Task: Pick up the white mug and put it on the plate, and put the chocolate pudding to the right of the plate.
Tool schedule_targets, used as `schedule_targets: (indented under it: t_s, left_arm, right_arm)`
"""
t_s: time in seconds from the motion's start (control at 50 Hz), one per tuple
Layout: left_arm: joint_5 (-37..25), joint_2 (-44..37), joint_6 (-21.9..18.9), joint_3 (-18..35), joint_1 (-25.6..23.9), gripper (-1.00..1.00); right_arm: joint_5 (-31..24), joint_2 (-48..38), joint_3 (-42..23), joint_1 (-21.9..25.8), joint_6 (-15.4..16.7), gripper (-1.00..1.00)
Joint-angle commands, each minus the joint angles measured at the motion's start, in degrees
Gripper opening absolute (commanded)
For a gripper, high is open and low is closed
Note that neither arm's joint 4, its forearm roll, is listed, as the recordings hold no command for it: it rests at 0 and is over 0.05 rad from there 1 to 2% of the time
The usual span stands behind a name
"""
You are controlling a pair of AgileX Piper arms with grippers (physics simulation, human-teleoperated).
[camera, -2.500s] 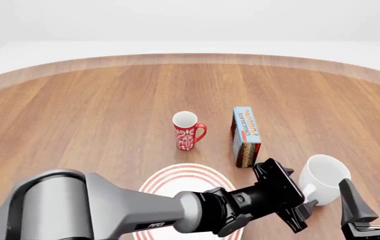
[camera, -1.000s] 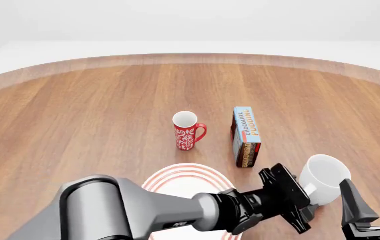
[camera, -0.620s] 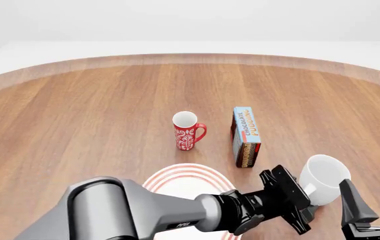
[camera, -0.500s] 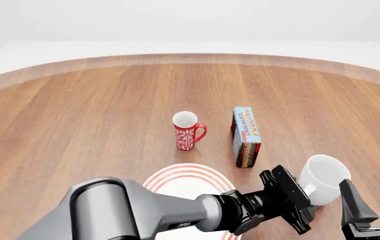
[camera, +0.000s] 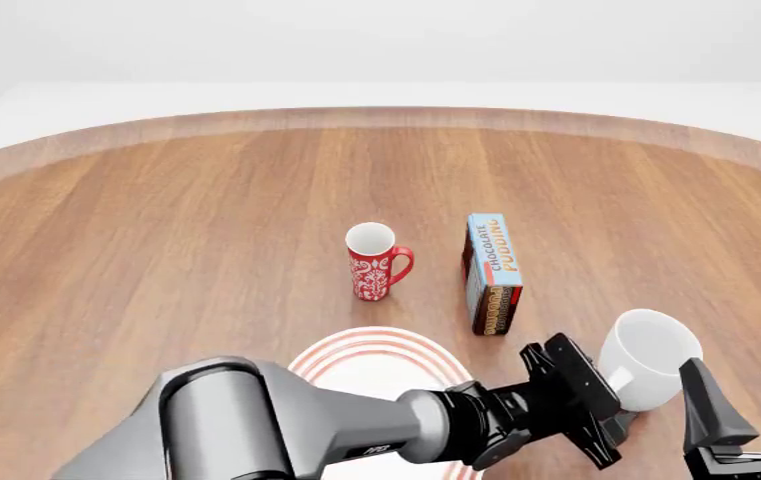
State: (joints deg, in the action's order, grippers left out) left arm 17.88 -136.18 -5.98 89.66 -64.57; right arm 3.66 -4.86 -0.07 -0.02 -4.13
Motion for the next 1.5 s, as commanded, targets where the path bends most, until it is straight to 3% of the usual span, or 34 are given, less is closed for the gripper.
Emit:
schedule_targets:
  t_s: [0.02, 0.22, 0.24, 0.26, 0.7, 1.5]
  left_arm:
    - [-0.29, -0.68, 0.25, 0.68, 0.01, 1.0]
    - [0.07, -0.68, 0.22, 0.43, -0.05, 1.0]
    - [0.13, -0.63, 0.21, 0.35, -0.09, 1.0]
    - [0.52, -0.44, -0.14, 0.11, 0.08, -1.0]
    - [1.55, 0.52, -0.36, -1.34, 0.2, -1.0]
    - [7.12, 10.98, -1.22, -10.97, 4.31, -1.0]
  right_arm:
    - [-0.01, 0.02, 0.0, 0.0, 0.0, 1.0]
    - [-0.02, 0.04, 0.0, 0.01, 0.02, 1.0]
    - [2.17, -2.3, 0.01, -0.47, -0.68, 1.0]
    - [2.3, -2.4, 0.01, -0.48, -0.68, 1.0]
    - [1.51, -1.54, -0.01, -0.45, -0.71, 1.0]
    - [0.69, -0.71, 0.0, -0.45, -0.42, 1.0]
